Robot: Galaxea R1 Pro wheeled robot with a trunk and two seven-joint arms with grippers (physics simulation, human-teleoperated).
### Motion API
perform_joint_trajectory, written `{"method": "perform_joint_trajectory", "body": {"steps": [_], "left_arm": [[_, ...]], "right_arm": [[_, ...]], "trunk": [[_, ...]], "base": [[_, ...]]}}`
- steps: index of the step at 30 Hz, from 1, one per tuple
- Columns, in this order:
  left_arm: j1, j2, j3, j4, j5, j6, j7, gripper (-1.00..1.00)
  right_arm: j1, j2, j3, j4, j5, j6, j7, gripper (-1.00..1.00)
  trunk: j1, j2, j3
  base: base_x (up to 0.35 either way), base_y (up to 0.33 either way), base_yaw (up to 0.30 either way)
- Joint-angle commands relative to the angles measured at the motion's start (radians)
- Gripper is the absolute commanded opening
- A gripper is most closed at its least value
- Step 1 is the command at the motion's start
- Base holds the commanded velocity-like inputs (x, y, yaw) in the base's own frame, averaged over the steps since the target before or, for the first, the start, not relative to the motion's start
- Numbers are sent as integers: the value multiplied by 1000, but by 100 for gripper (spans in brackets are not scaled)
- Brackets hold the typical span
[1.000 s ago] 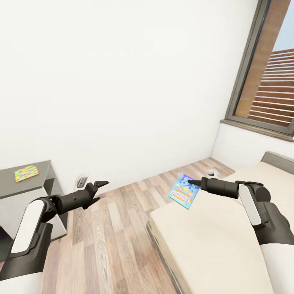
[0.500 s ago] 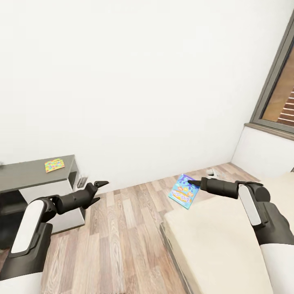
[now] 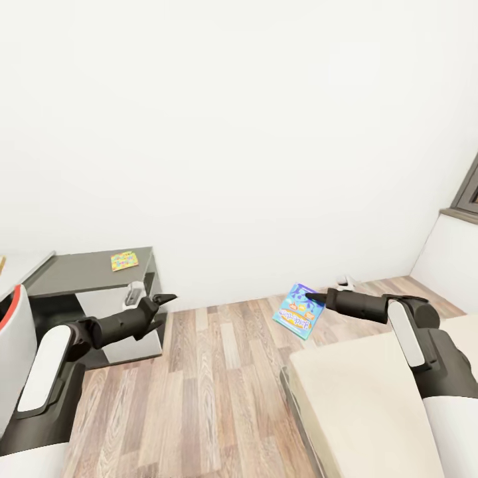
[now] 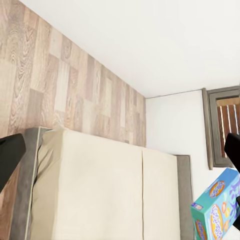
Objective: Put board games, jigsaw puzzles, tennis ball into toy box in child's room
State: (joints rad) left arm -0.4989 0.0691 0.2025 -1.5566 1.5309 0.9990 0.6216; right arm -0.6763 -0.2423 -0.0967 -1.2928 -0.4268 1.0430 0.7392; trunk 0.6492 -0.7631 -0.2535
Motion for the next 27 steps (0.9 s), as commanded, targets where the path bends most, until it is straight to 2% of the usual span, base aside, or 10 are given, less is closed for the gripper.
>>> {"method": "perform_joint_trajectory", "body": {"steps": [1,5,16,22,27], "left_arm": [[-1,0,1,0,10,3,10,100],[-1,0,7,0,10,3,10,100],[1,0,73,1,10,3,10,100],[3,1,87,0,6,5,9,100],[4,0,91,-1,4,6,5,100]], "right_arm": [[-1,0,-2,0,5,4,7,-100],[0,0,-5,1,5,4,8,-100],[0,-4,-11,-4,0,4,11,-100],[0,-6,-13,-10,-2,4,13,-100],[0,-6,-17,-13,-4,4,14,-100]], "trunk": [[-4,6,2],[-19,34,14],[-61,111,48],[-84,153,67],[-84,153,67]], "base": [[0,0,149],[0,0,88],[0,0,19],[0,0,2],[0,0,7]]}}
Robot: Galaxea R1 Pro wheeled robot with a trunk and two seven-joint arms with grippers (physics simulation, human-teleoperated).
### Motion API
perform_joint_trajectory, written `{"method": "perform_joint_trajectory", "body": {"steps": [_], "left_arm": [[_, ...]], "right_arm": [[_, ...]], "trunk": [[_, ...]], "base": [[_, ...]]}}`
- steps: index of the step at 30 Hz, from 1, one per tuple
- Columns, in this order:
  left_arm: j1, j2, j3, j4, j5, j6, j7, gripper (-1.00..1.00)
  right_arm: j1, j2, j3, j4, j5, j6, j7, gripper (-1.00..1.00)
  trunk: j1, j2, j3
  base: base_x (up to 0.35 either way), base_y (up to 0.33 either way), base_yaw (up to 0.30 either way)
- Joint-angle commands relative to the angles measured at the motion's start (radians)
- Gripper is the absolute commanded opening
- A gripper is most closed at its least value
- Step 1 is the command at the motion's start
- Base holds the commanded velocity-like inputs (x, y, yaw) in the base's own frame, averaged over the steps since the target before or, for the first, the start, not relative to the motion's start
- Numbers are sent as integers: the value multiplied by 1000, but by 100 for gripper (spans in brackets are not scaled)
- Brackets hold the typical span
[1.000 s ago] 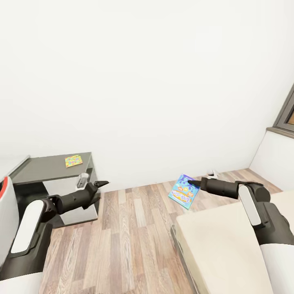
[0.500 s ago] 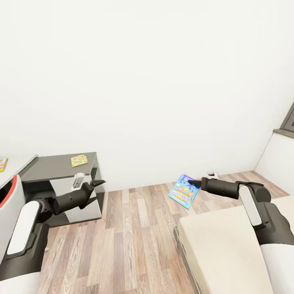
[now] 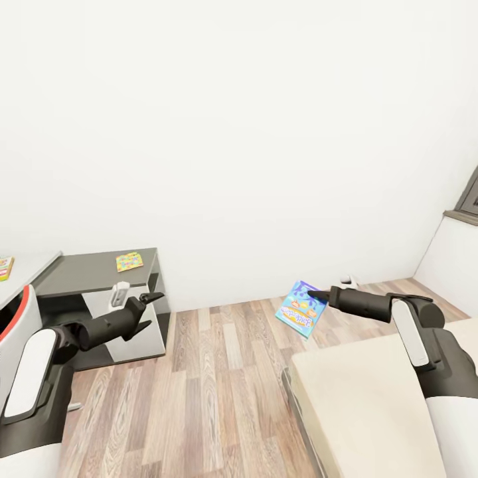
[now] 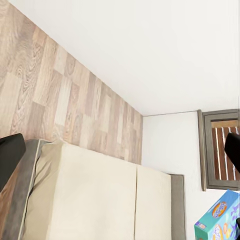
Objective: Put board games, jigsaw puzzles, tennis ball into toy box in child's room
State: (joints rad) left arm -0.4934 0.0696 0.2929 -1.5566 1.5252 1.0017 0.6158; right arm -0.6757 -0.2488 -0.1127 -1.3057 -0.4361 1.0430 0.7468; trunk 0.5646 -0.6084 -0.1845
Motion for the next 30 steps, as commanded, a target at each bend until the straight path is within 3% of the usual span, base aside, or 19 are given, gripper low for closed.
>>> {"method": "perform_joint_trajectory", "body": {"steps": [1,16,30], "left_arm": [[-1,0,1,-1,10,3,9,100],[2,-6,6,-4,19,-1,1,100],[5,-1,25,-4,25,2,-5,100]], "right_arm": [[-1,1,-2,2,5,4,6,-100],[-5,6,8,15,11,4,-1,-100],[-8,7,12,33,12,4,-1,-100]], "trunk": [[0,-2,-2],[0,-2,-2],[-53,96,42]], "base": [[0,0,57],[0,0,229],[0,0,292]]}}
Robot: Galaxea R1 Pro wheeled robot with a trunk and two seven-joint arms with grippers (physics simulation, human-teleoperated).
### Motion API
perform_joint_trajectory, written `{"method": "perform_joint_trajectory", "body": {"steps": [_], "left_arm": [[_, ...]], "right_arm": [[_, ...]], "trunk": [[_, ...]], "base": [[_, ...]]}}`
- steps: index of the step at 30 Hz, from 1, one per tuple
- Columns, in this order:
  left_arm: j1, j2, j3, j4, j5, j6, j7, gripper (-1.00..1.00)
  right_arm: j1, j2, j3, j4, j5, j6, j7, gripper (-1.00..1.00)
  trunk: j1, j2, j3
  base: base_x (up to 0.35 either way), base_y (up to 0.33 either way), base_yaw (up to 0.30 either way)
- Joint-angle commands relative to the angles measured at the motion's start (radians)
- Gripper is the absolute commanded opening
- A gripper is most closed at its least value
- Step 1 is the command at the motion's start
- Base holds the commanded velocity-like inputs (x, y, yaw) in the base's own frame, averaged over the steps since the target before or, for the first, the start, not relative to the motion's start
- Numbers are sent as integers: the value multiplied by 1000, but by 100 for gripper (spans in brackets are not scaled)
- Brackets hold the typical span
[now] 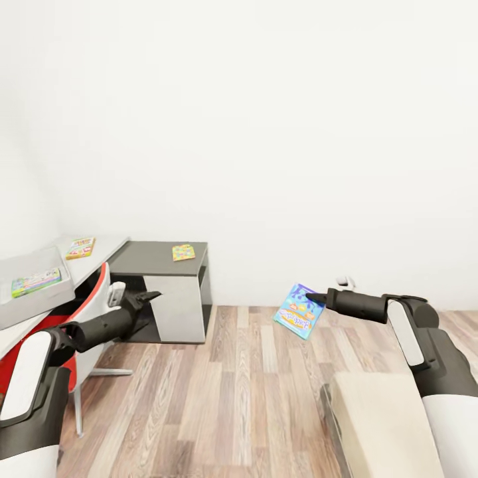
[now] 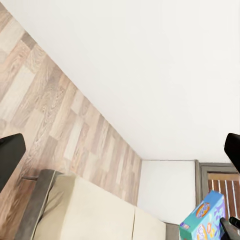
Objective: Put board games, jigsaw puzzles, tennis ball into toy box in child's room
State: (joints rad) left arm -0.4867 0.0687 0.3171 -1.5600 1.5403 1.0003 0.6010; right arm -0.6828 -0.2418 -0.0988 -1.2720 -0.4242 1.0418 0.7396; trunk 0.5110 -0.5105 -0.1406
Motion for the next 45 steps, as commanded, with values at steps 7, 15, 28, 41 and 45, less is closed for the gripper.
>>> {"method": "perform_joint_trajectory", "body": {"steps": [7,15,28,41,45], "left_arm": [[-1,1,1,-1,8,6,-9,100],[0,-2,-5,-5,-2,5,-17,100],[6,47,38,-20,21,16,-16,100],[6,47,38,-20,21,16,-16,100],[6,47,38,-20,21,16,-16,100]], "right_arm": [[-1,-2,-5,3,-3,5,11,-100],[3,0,-5,5,-4,5,12,-100],[-2,13,-51,9,-2,5,0,-100],[-2,13,-51,9,-2,5,0,-100],[-2,13,-51,9,-2,5,0,-100]], "trunk": [[-23,41,16],[-23,41,13],[-23,40,13],[-23,40,13],[-23,40,13]], "base": [[0,0,294],[0,0,203],[0,0,7],[0,0,0],[0,0,0]]}}
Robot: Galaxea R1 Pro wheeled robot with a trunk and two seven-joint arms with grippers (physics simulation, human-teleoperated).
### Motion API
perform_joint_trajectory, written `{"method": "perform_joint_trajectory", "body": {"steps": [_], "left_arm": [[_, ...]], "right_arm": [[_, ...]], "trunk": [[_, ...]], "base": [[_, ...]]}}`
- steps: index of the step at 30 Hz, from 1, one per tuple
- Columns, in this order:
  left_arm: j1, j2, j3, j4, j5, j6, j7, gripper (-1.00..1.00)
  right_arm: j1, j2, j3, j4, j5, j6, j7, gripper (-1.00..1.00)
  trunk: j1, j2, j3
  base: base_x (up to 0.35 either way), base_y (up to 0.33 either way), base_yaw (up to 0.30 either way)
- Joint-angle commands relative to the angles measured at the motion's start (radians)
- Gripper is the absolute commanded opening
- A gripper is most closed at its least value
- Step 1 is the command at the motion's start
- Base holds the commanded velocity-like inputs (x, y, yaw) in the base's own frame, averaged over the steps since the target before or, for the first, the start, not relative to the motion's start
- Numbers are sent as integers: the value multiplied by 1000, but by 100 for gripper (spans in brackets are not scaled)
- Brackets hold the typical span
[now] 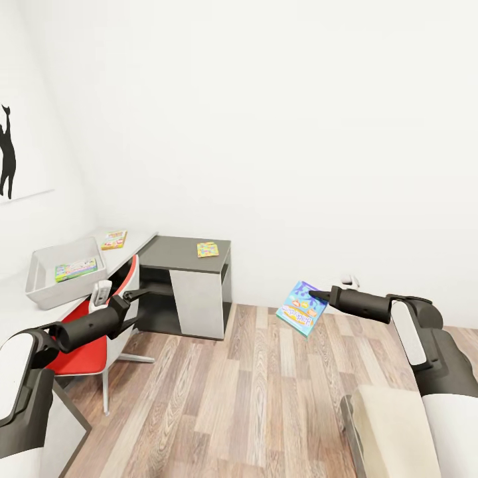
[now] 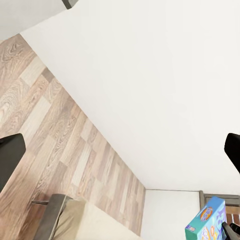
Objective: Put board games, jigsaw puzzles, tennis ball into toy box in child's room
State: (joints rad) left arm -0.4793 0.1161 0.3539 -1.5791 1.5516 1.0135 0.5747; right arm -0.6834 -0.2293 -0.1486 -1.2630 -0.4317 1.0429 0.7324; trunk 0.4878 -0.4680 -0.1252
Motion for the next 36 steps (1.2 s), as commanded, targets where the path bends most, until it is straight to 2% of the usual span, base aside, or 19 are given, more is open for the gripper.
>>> {"method": "perform_joint_trajectory", "body": {"steps": [1,15,25,36], "left_arm": [[-1,0,1,-1,10,3,10,100],[-2,-1,-2,-1,11,4,11,100],[5,17,-22,4,28,12,-6,100],[7,20,-26,6,31,14,-12,100]], "right_arm": [[-1,0,-1,0,5,4,8,-100],[-1,0,-2,0,5,4,7,-100],[18,-15,14,-10,-31,4,61,-100],[22,-17,19,-11,-39,4,92,-100]], "trunk": [[1,-2,-2],[1,-2,-2],[1,-2,-2],[1,-2,-2]], "base": [[0,0,0],[0,0,0],[0,0,0],[0,0,0]]}}
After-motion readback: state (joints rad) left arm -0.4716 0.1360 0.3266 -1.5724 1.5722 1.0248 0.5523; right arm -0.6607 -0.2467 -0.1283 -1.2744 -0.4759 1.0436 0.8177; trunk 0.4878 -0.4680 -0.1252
